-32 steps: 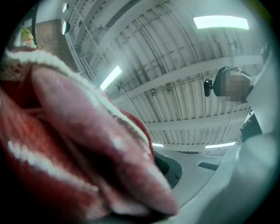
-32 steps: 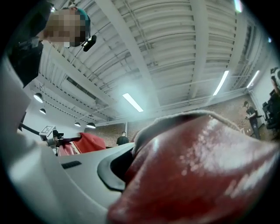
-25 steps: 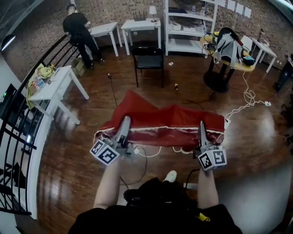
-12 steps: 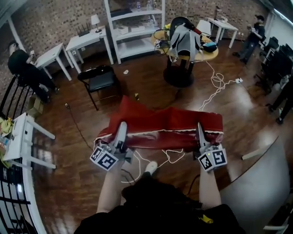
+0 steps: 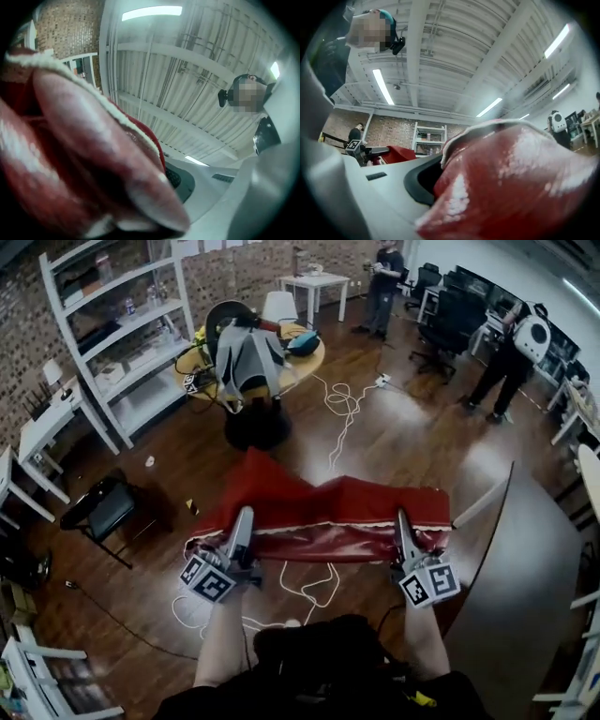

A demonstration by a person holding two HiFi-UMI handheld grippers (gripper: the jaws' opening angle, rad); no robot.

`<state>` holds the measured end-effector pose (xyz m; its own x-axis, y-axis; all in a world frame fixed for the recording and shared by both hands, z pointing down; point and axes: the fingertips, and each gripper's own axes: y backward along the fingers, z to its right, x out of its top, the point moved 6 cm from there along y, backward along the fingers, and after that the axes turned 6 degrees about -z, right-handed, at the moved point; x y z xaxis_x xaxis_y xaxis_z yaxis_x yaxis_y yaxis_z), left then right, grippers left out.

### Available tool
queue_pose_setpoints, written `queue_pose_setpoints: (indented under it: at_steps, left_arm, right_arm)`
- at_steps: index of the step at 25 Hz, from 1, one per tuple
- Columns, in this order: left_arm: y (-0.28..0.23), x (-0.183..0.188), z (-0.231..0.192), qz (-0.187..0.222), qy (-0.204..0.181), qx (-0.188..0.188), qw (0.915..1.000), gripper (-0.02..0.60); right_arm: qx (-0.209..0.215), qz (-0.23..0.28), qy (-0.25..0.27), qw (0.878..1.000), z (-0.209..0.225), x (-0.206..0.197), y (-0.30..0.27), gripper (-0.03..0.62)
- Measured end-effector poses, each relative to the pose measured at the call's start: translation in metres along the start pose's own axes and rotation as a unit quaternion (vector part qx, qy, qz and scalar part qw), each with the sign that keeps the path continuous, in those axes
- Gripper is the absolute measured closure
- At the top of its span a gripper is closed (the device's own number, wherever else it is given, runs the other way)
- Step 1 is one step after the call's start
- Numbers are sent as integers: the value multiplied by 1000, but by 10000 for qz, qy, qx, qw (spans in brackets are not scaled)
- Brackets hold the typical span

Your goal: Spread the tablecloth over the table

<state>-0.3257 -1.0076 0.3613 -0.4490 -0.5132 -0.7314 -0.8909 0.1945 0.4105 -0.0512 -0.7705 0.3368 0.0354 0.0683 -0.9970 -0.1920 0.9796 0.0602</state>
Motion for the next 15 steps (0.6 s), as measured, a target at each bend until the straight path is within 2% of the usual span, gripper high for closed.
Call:
queue_pose_setpoints:
  at_steps: [3, 6, 12, 15]
  left_arm:
    - [-59, -31, -21, -467, 138, -293, 9984, 566]
    - [-124, -64, -27, -734, 330, -550, 9952, 566]
    - [-270, -150, -19, -934, 583, -926, 9896, 566]
    - [-356, -186, 0, -995, 503, -1216, 9863, 566]
  right_arm:
    - [-491, -77, 64, 9987, 40, -10, 8, 560]
    - [-895, -58, 4, 9960, 95, -11, 16, 560]
    - [-1463, 352, -159, 9885, 250, -7, 24, 560]
    - [-1654, 541, -29, 9847, 330, 11, 35, 560]
